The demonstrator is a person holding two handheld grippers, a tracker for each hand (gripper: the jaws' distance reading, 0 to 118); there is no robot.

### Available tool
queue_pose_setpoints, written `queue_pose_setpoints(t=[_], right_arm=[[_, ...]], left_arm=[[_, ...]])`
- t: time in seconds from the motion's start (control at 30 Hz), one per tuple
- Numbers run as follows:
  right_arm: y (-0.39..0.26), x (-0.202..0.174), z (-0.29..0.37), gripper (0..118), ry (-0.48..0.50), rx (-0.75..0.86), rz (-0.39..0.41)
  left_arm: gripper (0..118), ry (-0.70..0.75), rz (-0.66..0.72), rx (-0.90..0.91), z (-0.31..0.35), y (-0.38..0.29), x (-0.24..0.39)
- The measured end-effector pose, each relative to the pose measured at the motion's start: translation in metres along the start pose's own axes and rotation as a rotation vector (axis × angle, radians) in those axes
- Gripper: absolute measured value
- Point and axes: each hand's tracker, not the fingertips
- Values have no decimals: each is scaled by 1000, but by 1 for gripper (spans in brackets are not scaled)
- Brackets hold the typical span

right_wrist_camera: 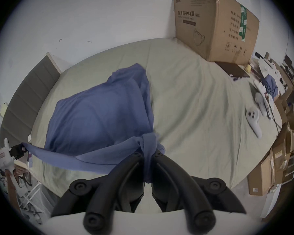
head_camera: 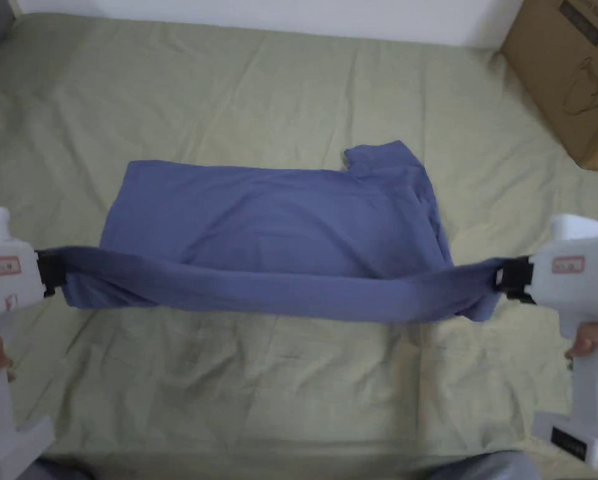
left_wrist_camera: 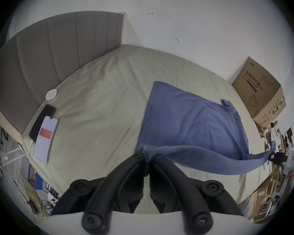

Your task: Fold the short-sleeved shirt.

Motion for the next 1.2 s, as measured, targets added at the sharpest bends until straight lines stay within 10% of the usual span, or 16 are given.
queue_pose_setpoints(t=[0.37, 0.47, 0.53, 0.6, 1.0, 1.2], right_arm=[[74, -30, -133, 7, -129, -180, 9], [78, -31, -153, 18, -150, -199, 1], [79, -30, -155, 73, -154, -191, -5], [80, -30, -145, 105, -155, -131, 3], [12, -55, 38, 105, -30, 497, 189], [-43, -62, 99, 93, 9, 655, 109]], left_arm=[[11, 118, -30, -144, -134, 58, 26], [64, 154, -66, -156, -153, 60, 29], [101, 142, -57, -146, -152, 62, 27], [101, 132, -57, -105, -142, 65, 26], [100, 103, -181, 507, 42, 16, 45], [81, 54, -247, 598, 92, -24, 59]])
